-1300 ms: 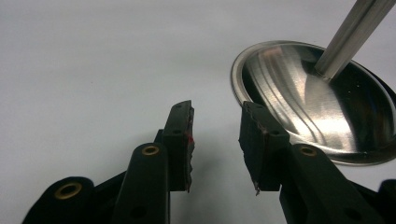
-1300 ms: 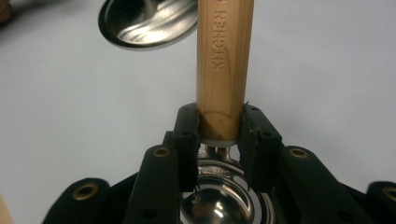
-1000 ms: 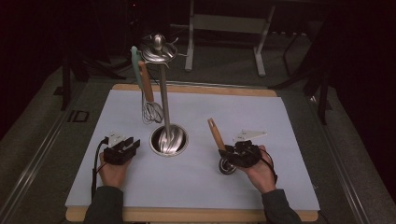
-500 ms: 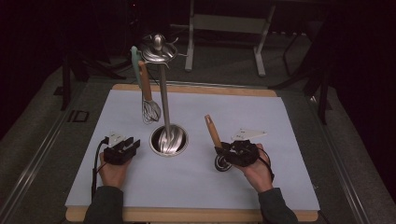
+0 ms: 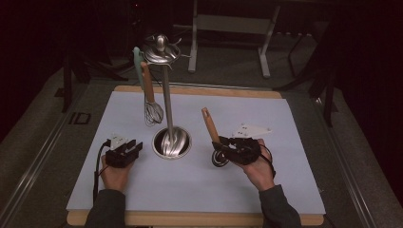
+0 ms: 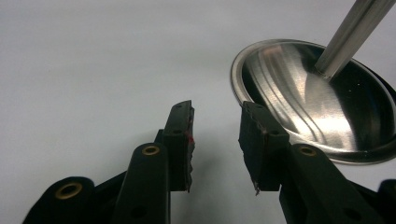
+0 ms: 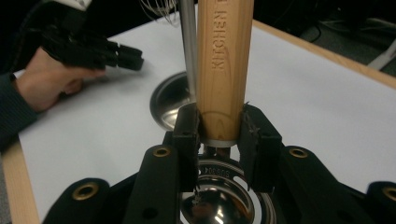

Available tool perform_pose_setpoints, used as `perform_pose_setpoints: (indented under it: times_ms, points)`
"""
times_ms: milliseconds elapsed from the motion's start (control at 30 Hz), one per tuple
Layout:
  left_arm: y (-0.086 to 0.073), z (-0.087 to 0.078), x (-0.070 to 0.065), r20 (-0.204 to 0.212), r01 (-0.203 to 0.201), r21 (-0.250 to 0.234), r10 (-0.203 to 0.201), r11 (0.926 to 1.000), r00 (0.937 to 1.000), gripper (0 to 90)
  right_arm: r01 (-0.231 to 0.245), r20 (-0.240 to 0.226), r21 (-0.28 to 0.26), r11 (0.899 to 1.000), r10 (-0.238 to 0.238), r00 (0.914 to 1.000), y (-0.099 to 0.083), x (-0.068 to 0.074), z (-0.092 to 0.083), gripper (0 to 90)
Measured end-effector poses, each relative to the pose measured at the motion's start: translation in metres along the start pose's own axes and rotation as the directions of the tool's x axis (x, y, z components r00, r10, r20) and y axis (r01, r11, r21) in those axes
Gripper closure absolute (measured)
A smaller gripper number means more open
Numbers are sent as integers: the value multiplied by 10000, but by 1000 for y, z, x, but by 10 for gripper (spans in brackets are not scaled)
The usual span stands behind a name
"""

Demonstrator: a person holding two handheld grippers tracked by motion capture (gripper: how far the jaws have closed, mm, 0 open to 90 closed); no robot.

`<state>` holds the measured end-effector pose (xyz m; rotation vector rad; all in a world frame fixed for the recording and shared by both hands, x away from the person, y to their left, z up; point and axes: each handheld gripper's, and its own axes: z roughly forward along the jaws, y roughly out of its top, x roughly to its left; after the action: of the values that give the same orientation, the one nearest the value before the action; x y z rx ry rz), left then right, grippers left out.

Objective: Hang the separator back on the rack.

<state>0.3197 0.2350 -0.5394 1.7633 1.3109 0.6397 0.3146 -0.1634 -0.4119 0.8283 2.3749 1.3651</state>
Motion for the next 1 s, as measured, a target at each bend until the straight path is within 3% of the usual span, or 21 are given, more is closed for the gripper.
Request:
perform_pose_setpoints:
  times_ms: [300, 567, 1000]
  points:
    - [0, 0, 0, 6, 15, 0, -15, 10000, 10000, 649, 562, -521, -707, 9959, -599, 9968, 25, 6, -4, 703]
    - [0, 1, 0, 2, 16, 14, -16, 10000, 10000, 649, 685, -735, -1442, 9872, -797, 9941, 49, 9, -12, 703]
    - [0, 1, 0, 12, 46, 16, -46, 10000, 10000, 649, 1360, -467, -2191, 9662, -1496, 9876, 96, 29, -17, 703]
